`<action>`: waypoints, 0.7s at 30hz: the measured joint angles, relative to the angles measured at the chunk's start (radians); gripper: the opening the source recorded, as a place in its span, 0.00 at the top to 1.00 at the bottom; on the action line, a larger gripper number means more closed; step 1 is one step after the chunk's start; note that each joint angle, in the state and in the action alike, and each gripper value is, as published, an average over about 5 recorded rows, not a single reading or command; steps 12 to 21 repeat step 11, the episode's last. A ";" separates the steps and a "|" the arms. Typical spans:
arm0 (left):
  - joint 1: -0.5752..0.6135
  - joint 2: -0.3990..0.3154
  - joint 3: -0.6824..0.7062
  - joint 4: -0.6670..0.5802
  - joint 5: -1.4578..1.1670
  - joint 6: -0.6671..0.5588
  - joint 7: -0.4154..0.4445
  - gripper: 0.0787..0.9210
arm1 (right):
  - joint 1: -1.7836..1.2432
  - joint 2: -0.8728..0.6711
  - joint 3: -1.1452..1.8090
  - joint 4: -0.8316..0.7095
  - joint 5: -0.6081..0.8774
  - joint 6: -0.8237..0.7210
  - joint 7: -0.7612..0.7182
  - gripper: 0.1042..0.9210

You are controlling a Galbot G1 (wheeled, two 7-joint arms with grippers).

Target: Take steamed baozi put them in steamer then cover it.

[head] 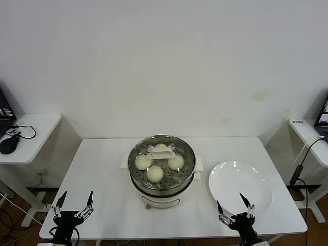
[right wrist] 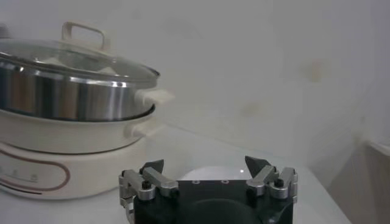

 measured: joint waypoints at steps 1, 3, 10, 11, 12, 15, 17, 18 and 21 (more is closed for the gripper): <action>0.000 0.001 -0.001 0.002 -0.002 0.001 0.002 0.12 | 0.000 -0.001 -0.001 0.000 0.000 -0.001 0.001 0.12; 0.000 0.003 -0.001 0.006 -0.005 0.004 0.005 0.12 | -0.002 -0.003 -0.003 0.001 0.002 -0.002 0.001 0.12; 0.004 0.008 0.001 0.021 -0.010 0.010 0.019 0.12 | -0.009 -0.006 0.000 0.006 0.012 -0.001 0.003 0.12; 0.004 0.008 0.001 0.022 -0.010 0.010 0.020 0.12 | -0.010 -0.006 0.001 0.006 0.012 -0.001 0.003 0.12; 0.004 0.008 0.001 0.022 -0.010 0.010 0.020 0.12 | -0.010 -0.006 0.001 0.006 0.012 -0.001 0.003 0.12; 0.004 0.008 0.001 0.022 -0.010 0.010 0.020 0.12 | -0.010 -0.006 0.001 0.006 0.012 -0.001 0.003 0.12; 0.004 0.008 0.001 0.022 -0.010 0.010 0.020 0.12 | -0.010 -0.006 0.001 0.006 0.012 -0.001 0.003 0.12; 0.004 0.008 0.001 0.022 -0.010 0.010 0.020 0.12 | -0.010 -0.006 0.001 0.006 0.012 -0.001 0.003 0.12; 0.004 0.008 0.001 0.022 -0.010 0.010 0.020 0.12 | -0.010 -0.006 0.001 0.006 0.012 -0.001 0.003 0.12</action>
